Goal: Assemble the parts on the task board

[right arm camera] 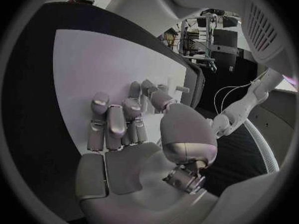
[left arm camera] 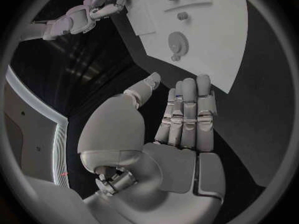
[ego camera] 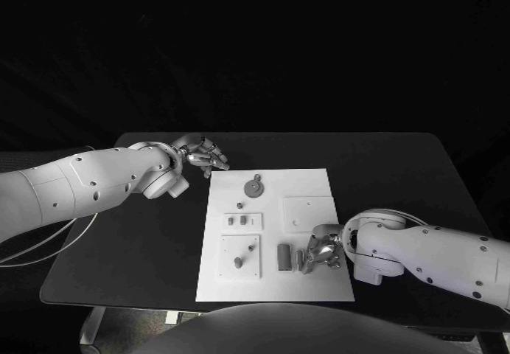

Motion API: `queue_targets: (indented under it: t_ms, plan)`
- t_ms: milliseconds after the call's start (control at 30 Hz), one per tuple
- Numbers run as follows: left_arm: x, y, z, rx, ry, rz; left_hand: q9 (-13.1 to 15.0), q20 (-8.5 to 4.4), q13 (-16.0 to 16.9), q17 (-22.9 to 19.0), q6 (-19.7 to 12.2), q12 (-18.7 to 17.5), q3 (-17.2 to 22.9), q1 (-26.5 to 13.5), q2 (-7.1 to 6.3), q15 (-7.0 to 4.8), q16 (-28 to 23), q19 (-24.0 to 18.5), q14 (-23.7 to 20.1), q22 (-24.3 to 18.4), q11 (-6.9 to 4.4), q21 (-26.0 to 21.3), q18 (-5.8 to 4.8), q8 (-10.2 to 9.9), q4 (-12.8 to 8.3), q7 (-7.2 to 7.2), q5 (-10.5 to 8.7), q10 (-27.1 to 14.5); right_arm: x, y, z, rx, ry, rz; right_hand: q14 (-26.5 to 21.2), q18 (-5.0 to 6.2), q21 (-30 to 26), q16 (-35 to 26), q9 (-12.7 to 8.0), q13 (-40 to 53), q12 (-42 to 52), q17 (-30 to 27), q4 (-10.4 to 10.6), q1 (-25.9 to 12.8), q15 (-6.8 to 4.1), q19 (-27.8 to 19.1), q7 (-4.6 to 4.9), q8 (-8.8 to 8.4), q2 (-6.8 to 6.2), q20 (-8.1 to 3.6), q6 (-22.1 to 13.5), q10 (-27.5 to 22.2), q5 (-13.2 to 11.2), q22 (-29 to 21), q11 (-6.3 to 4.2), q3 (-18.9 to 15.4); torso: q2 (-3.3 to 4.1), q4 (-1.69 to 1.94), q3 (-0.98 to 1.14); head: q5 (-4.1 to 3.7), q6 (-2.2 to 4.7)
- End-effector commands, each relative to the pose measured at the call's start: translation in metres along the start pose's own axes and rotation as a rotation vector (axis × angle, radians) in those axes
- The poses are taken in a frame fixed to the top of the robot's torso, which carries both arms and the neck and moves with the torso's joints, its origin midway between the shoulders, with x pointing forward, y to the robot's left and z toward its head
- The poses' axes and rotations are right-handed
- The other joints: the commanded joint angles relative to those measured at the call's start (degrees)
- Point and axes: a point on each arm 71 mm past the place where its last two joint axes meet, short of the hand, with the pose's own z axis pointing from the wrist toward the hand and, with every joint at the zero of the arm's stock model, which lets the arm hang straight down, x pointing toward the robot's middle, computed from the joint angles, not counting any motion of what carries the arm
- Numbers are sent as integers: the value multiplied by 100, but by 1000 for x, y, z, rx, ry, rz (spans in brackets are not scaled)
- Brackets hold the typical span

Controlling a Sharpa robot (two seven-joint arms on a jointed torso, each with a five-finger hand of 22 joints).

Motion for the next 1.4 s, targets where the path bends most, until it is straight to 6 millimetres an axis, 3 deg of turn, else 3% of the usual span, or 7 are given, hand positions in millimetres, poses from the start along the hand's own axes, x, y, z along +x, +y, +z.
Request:
queue_targets:
  t_ms: [33,333,533,767,1100,1300,1400]
  plan:
    - [0,-2,0,11,6,2,-8,-39,8,6,9,11,-7,18,-7,-16,-31,9,3,8,4,-20,286,24,34,45,-12,33,1,-14,0,27,-26,-4,-9,95,10,23,-11,-12,13,-56,5,-44,16,-28,26,-7,-171,-33,-13,43,19,3,6,-64,-1,-4,4,4,1]
    - [-2,-1,0,18,-1,-5,-13,-13,14,-15,4,-1,-12,-6,-28,10,-117,-95,-108,-9,23,-94,262,24,45,46,-8,14,-12,-17,-15,-18,-61,7,-210,95,-66,-37,-113,-34,-26,-311,105,-199,35,-61,208,-248,-627,5,-459,-5,18,-48,178,-106,-5,-14,5,-31,1]
    - [-4,0,1,29,-5,-25,-25,71,33,-113,-29,-23,10,-27,-26,97,-412,-373,-368,-126,83,-366,197,22,66,58,-11,-47,-36,-15,-25,-68,-124,20,-350,95,-121,-78,-126,-44,-29,-480,686,-297,63,-47,289,-296,-1185,35,-607,-67,20,-103,258,204,-5,-10,2,-70,1]
    - [-11,6,2,-8,-37,-173,-22,233,18,-349,-58,-39,73,-41,-2,275,-1036,-671,-593,-436,149,-834,140,44,64,66,-10,-153,-98,-25,-28,-152,-388,107,-449,95,-210,-320,-80,-243,-212,-772,763,-167,75,-154,302,-272,-1138,75,-682,-65,17,-144,274,205,1,-5,2,-140,9]
    - [-30,19,3,-28,-118,-416,-23,537,-150,-606,-149,-71,107,-85,93,586,-1929,-1064,-916,-821,258,-1400,146,49,3,97,-10,-415,-179,-47,-23,-387,-629,491,-1005,20,-972,-1425,58,-1160,-1306,-1420,210,-75,138,-813,375,-254,-545,434,-898,-542,28,-504,346,85,10,-18,11,-282,624]
    - [-33,13,6,23,-116,-484,-54,731,-353,-765,-336,-85,87,-159,124,769,-2444,-1557,-1327,-1081,278,-1831,60,-19,-31,72,-12,-765,-205,-45,-24,-482,-691,571,-1678,-138,-1850,-2698,-30,-2158,-2585,-2006,70,-158,500,-1539,624,-434,-437,741,-1289,-1039,31,-958,611,210,66,14,43,-362,958]
    - [-31,9,10,51,-106,-504,-68,826,-495,-897,-468,-91,43,-229,126,864,-2772,-1857,-1722,-1254,274,-2046,-17,-65,-50,22,-18,-1034,-212,-43,-23,-524,-702,603,-2087,-277,-2391,-3665,-126,-2830,-3446,-2443,73,-197,853,-2061,741,-546,-374,907,-1516,-1220,9,-1233,828,312,66,28,54,-395,1114]
